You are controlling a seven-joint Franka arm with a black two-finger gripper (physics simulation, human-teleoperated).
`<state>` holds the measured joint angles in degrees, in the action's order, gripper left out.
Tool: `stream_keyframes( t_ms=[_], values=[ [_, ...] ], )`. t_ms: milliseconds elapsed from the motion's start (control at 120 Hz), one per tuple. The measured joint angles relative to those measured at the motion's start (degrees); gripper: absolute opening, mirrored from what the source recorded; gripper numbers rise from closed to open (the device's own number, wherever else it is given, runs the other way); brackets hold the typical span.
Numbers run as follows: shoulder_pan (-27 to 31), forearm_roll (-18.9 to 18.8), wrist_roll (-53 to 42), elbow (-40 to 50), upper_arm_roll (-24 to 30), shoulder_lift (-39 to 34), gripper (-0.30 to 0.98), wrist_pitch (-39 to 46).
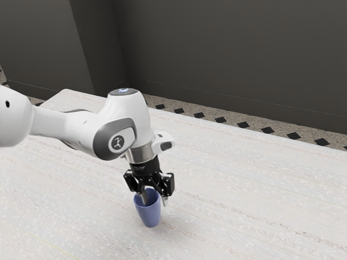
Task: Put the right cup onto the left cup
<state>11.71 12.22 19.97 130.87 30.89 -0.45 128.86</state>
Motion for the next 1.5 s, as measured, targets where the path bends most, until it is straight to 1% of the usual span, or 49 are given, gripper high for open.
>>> stream_keyframes(
  t_ms=[75,233,442,550,667,742,933,1042,1208,1442,1500],
  values=[
    [-0.26,-0.51,0.36,-0.24,-0.16,0.70,0.40,0.33],
    [-2.24,-2.06,0.97,-0.89,-2.25,2.01,0.39,0.96],
    [-2.22,-3.66,1.51,-1.61,-4.68,3.08,0.39,1.37],
    [-1.91,-4.14,1.74,-1.72,-5.16,4.89,0.39,1.87],
    [-3.35,-4.35,1.97,-1.74,-5.79,6.43,0.37,2.68],
    [-3.85,-4.40,2.09,-1.74,-6.22,6.72,0.31,3.10],
    [-3.85,-4.44,2.34,-2.03,-6.90,6.75,0.08,3.38],
    [-3.92,-4.45,2.47,-2.08,-6.97,6.74,-0.01,3.45],
    [-4.33,-5.45,2.80,-2.09,-6.98,6.51,-0.06,3.64],
    [-4.29,-6.24,3.46,-2.09,-7.08,4.58,-0.09,3.05],
    [-4.58,-6.92,3.63,-2.87,-7.46,3.94,-0.09,2.18]
  ],
)
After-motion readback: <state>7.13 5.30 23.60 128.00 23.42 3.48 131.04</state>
